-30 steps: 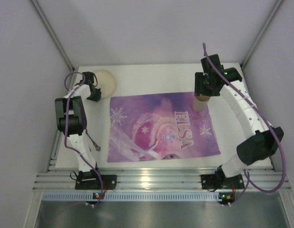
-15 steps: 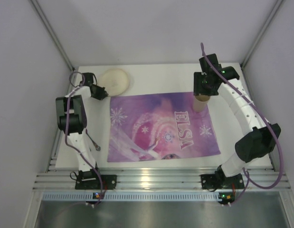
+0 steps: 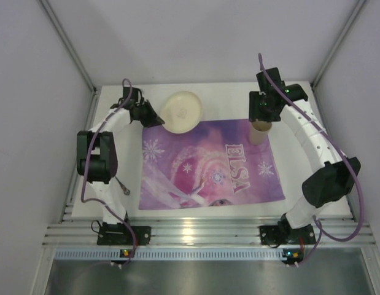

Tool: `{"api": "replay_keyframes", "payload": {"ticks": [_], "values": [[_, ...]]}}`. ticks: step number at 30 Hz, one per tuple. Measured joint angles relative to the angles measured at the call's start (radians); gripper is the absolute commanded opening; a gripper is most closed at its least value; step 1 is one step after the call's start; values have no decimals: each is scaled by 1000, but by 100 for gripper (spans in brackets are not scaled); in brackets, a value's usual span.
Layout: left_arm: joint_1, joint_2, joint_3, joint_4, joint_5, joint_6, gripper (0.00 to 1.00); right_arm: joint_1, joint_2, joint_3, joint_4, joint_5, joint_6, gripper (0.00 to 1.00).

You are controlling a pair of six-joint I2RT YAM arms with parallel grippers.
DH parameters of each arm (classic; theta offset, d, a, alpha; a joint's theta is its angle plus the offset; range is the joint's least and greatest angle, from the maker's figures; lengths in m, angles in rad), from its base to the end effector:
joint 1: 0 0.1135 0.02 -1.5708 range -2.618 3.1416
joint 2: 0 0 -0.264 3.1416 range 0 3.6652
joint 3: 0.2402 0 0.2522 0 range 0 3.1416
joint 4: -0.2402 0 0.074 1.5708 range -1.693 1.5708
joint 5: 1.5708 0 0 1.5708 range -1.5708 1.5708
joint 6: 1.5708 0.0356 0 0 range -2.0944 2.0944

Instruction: Set the dinner table for one person

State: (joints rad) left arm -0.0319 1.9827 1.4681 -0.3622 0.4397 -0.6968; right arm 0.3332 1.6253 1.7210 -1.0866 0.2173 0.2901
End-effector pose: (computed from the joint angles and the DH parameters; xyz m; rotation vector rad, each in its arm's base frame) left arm 0.4357 -0.0291 0.2054 -0.6288 2.4443 -0.8495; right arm 0.3163 0.1014 0.3693 0.0278 2.5268 -0.0312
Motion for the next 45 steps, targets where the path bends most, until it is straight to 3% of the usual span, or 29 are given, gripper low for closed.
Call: {"api": "replay_keyframes", "payload": {"ticks": [6, 11, 17, 30, 33, 34, 36, 41, 45], "values": [[-217, -43, -4, -147, -21, 174, 0, 0, 18, 3, 1, -8, 0, 59], [-352, -48, -100, -194, -42, 196, 0, 0, 22, 3, 2, -11, 0, 58], [-356, -63, -180, -251, -98, 198, 0, 0, 22, 1, 2, -18, 0, 58], [-414, -87, -126, -306, -143, 257, 0, 0, 20, -16, 8, -33, 1, 58], [-432, -87, -121, -309, -144, 270, 42, 0, 19, -36, 16, -32, 1, 59], [-437, -87, -121, -313, -146, 277, 52, 0, 19, -42, 16, -32, 1, 58], [-444, -87, -121, -318, -152, 283, 98, 0, 19, -55, 20, -32, 1, 59], [-448, -103, -120, -325, -220, 249, 98, 0, 17, -60, 24, -32, 1, 58], [-448, -153, -83, -359, -400, 185, 98, 0, 17, -60, 25, -32, 1, 59]]}}
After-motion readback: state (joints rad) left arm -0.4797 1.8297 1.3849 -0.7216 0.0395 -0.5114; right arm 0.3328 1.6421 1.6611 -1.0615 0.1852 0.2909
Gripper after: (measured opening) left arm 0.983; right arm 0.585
